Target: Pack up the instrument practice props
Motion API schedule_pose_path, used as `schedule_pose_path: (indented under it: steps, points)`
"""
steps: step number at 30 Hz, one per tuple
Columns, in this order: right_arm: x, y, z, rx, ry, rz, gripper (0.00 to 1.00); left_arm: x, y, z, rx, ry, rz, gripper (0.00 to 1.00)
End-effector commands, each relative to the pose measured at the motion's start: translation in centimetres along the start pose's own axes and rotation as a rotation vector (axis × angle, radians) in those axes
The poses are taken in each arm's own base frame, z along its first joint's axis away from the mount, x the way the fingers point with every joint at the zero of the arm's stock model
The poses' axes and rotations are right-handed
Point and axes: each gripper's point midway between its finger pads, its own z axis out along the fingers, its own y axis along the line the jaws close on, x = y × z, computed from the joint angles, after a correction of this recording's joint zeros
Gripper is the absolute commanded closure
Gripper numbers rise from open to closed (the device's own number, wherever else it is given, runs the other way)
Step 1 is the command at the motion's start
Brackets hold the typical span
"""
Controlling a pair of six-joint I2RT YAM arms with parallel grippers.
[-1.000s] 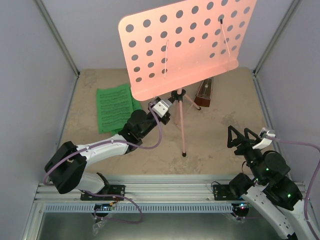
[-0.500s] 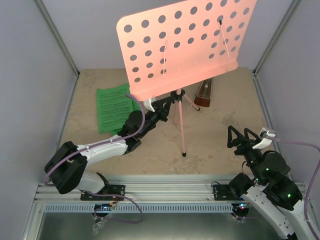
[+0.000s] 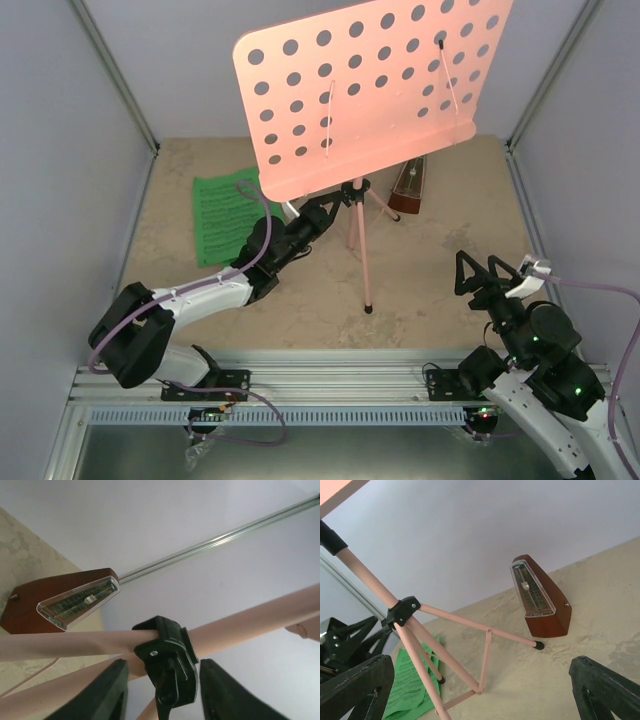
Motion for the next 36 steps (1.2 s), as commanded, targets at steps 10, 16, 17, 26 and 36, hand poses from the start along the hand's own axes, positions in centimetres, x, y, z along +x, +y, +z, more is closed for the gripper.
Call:
schedule_pose_path:
  steps: [10, 16, 17, 26, 36]
  points:
    - [0.7, 8.9, 4.3, -0.335, 0.050, -0.226, 0.02, -1.2, -2.2, -1.7, 0.068, 0.059, 0.224, 0.10]
    - [-0.1, 13.7, 6.0, -0.548, -0.088, -0.323, 0.07, -0.6, -3.7, -4.6, 0.104, 0.099, 0.455, 0.10]
    - [0.1, 14.3, 6.3, -0.576, -0.105, -0.333, 0.09, -0.4, -3.7, -5.1, 0.106, 0.104, 0.481, 0.11]
    - [0.4, 17.5, 11.3, -0.687, -0.185, -0.344, 0.27, 4.1, -1.6, -6.9, 0.083, 0.240, 0.548, 0.20]
    - [0.2, 16.9, 16.7, -0.688, -0.199, -0.339, 0.36, 7.6, -0.4, -6.0, 0.104, 0.297, 0.503, 0.32]
